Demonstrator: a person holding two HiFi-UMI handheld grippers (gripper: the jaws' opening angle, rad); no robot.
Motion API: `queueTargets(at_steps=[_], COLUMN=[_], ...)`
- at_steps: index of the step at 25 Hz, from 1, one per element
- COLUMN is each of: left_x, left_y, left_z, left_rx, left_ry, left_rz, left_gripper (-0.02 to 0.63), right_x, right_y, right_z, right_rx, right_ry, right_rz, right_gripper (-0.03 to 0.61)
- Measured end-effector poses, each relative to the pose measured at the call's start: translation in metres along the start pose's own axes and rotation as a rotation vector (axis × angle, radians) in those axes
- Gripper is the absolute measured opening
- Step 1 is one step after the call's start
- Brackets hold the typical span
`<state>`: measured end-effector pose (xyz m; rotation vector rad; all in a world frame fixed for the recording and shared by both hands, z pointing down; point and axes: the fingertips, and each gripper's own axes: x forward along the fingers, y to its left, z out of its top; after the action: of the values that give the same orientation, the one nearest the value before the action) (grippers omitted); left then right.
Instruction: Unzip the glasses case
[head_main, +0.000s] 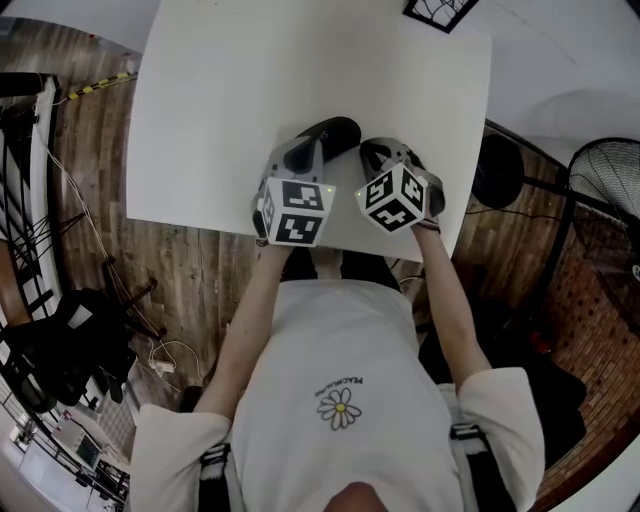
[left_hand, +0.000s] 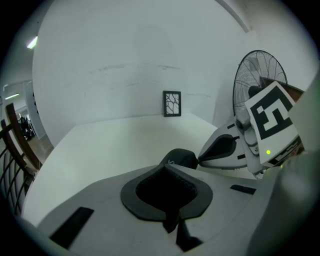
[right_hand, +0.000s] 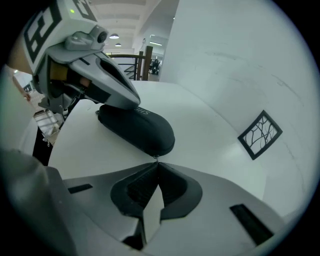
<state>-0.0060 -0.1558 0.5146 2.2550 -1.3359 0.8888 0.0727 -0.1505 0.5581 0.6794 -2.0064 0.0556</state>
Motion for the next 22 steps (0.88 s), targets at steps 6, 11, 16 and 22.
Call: queueTargets(at_steps=[6,11,16,22], left_x=[-0.002,-0.001,-0.007,-0.033], left_y=[-0.003,0.004,0.003,-0.023], left_z=[-0.004,0.0,0.003,-0.025], left_rx=[-0.005,-0.018,-0.072,-0.077], left_ry=[0.009,-0.004,0.026,0.061], left_rz=[-0.03,-0.032,-0.073,-0.098], left_gripper=[0.014,0.014,0.014,0.014], right_x=[0.017,0.02,0.0,-0.022], right_y=[-0.028,-0.033,-0.002,0.09], right_z=[0.008,0.019,0.011,0.0], right_rx=[-0.03,-0.062,-0.028,-0.098], right_ry=[0.03,0.028,0.014,-0.004], right_rz=[0.003,0.001,0.035,0.162], right_gripper=[0.008,0.008,0.006,0.008])
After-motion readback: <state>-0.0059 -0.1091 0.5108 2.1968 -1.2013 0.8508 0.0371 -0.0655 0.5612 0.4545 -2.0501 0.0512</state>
